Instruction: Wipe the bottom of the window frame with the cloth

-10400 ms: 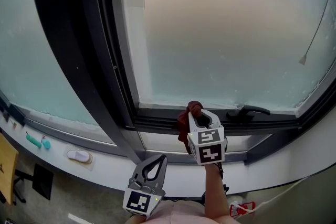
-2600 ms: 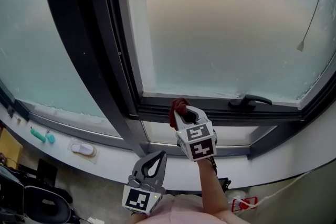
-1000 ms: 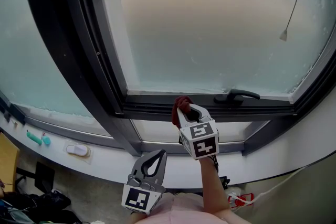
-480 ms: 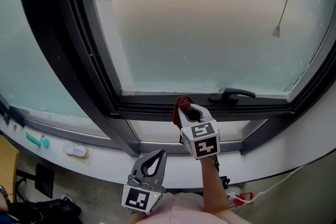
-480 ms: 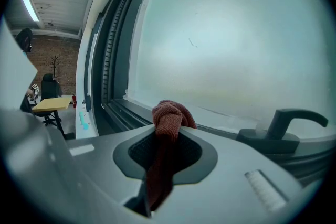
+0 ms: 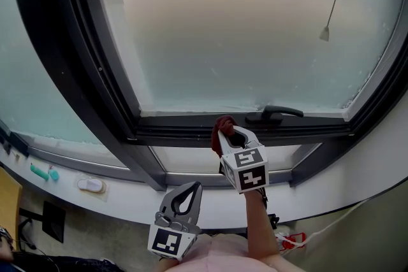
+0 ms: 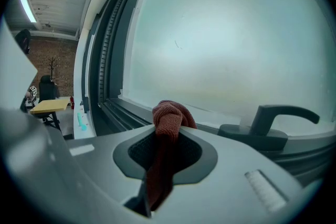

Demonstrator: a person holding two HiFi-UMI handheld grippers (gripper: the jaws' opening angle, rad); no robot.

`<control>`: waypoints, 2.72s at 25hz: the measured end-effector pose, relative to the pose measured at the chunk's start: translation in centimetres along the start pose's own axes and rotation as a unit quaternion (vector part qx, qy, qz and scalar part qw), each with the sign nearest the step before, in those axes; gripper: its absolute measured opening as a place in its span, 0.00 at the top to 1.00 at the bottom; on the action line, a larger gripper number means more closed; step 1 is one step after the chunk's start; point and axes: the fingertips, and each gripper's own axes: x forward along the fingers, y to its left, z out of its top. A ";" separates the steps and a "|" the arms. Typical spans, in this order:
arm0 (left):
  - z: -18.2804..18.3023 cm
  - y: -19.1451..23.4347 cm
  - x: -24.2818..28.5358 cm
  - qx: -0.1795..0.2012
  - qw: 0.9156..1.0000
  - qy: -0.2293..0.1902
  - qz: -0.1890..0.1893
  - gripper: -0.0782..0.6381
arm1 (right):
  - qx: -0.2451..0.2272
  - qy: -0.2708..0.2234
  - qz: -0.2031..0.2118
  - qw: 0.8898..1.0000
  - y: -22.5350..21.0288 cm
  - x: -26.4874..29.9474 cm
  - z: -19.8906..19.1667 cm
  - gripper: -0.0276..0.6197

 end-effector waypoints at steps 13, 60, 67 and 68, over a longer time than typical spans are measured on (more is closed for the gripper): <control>-0.8 -1.7 1.1 0.004 1.000 0.018 -0.014 0.89 | 0.012 -0.001 -0.009 1.000 -2.4 -1.3 -0.7 0.86; -1.7 -5.1 2.7 0.017 0.998 0.055 -0.019 0.89 | 0.050 -0.018 -0.050 0.997 -9.5 -5.0 -2.5 0.86; -1.9 -5.8 2.5 0.016 0.999 0.050 -0.015 0.89 | 0.061 -0.024 -0.060 0.996 -11.1 -5.9 -3.0 0.86; -2.0 -5.9 2.4 0.014 0.999 0.048 -0.015 0.89 | 0.062 -0.025 -0.061 0.996 -11.3 -6.0 -3.1 0.86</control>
